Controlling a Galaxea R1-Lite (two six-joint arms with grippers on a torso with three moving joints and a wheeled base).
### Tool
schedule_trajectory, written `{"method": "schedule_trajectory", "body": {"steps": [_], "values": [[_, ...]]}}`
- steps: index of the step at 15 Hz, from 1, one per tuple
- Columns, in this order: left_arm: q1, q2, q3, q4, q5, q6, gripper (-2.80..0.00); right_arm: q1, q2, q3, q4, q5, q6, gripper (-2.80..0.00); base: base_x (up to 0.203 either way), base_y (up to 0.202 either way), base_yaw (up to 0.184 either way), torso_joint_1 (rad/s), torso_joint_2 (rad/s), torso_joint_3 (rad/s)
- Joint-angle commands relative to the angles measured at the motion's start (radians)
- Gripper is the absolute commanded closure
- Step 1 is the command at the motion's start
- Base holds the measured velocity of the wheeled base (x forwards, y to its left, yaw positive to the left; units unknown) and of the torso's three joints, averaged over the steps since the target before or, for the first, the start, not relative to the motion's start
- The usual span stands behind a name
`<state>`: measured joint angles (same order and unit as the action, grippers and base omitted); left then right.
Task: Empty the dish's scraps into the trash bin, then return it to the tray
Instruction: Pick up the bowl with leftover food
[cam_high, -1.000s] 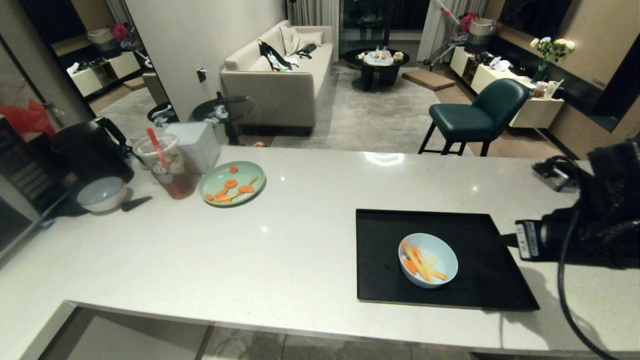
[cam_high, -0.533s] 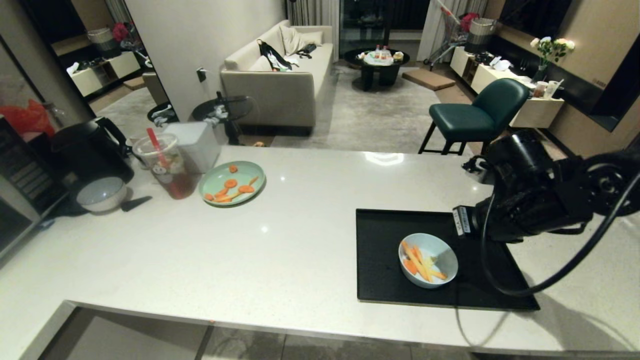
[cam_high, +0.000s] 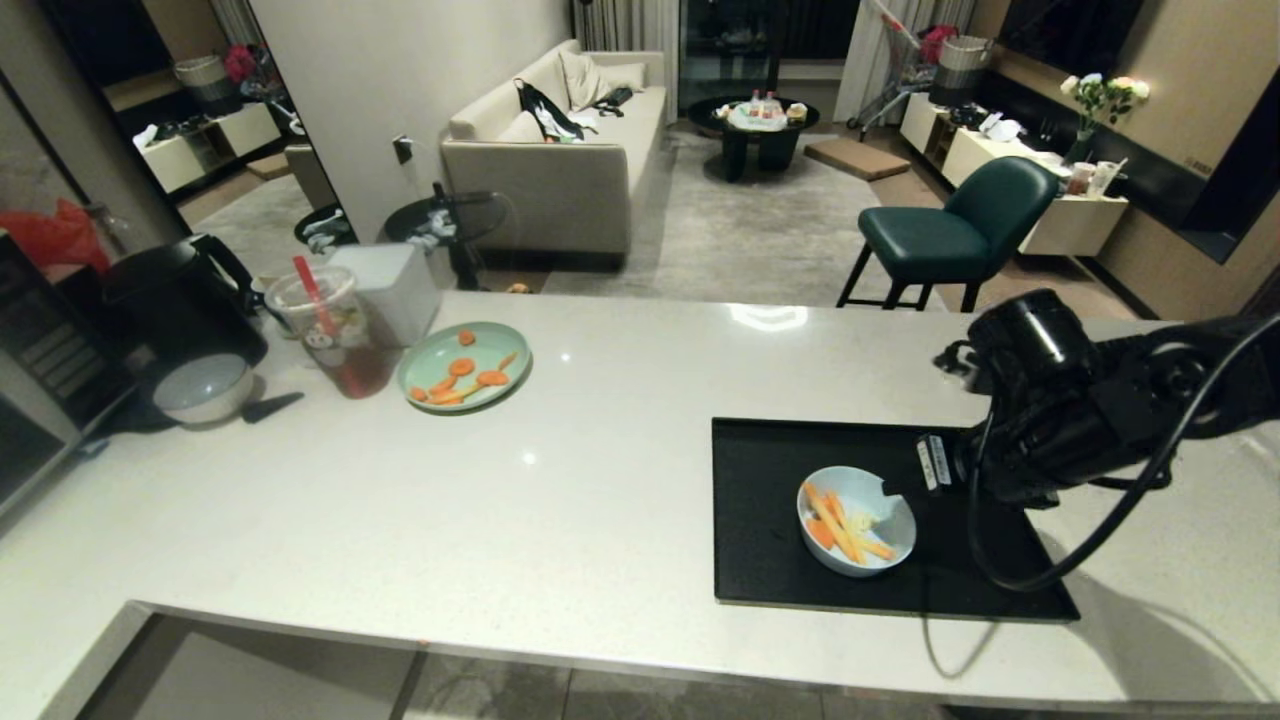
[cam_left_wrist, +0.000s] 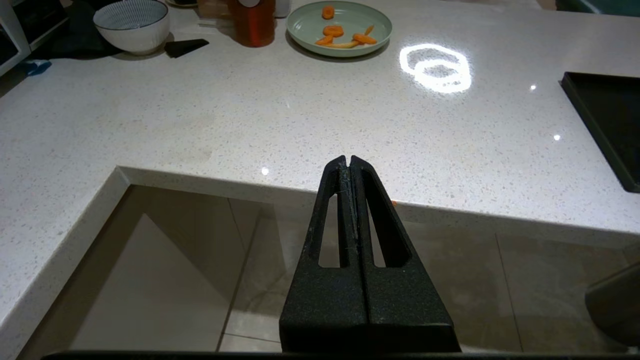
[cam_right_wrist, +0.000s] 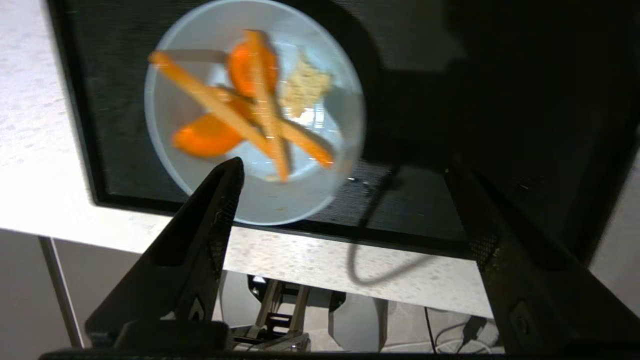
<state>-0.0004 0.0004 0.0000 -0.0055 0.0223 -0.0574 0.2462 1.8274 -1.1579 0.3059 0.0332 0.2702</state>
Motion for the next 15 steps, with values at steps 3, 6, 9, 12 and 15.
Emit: {"method": "schedule_trajectory", "body": {"steps": [3, 6, 9, 12, 15], "values": [[-0.001, 0.001, 0.0, -0.001, 0.001, -0.001, 0.0, -0.031, 0.0, 0.05, 0.001, 0.001, 0.0, -2.8, 0.0, 0.0, 0.0, 0.0, 0.0, 0.0], [0.0, 0.001, 0.0, -0.001, 0.001, -0.001, 0.0, -0.028, 0.036, 0.076, -0.011, 0.005, 0.007, -2.8, 0.0, 0.0, 0.0, 0.0, 0.0, 0.0], [0.0, 0.001, 0.0, -0.001, 0.001, -0.001, 0.0, -0.029, 0.078, 0.056, -0.041, 0.004, 0.008, -2.8, 0.0, 0.0, 0.0, 0.0, 0.0, 0.0], [0.0, 0.001, 0.0, -0.001, 0.001, -0.001, 0.0, -0.03, 0.115, 0.028, -0.082, 0.002, 0.009, -2.8, 0.0, 0.0, 0.0, 0.0, 0.0, 0.0], [0.0, 0.0, 0.0, -0.001, 0.001, -0.001, 0.0, -0.03, 0.138, 0.014, -0.085, 0.002, 0.011, -2.8, 0.0, 0.0, 0.0, 0.0, 0.0, 0.0]]}}
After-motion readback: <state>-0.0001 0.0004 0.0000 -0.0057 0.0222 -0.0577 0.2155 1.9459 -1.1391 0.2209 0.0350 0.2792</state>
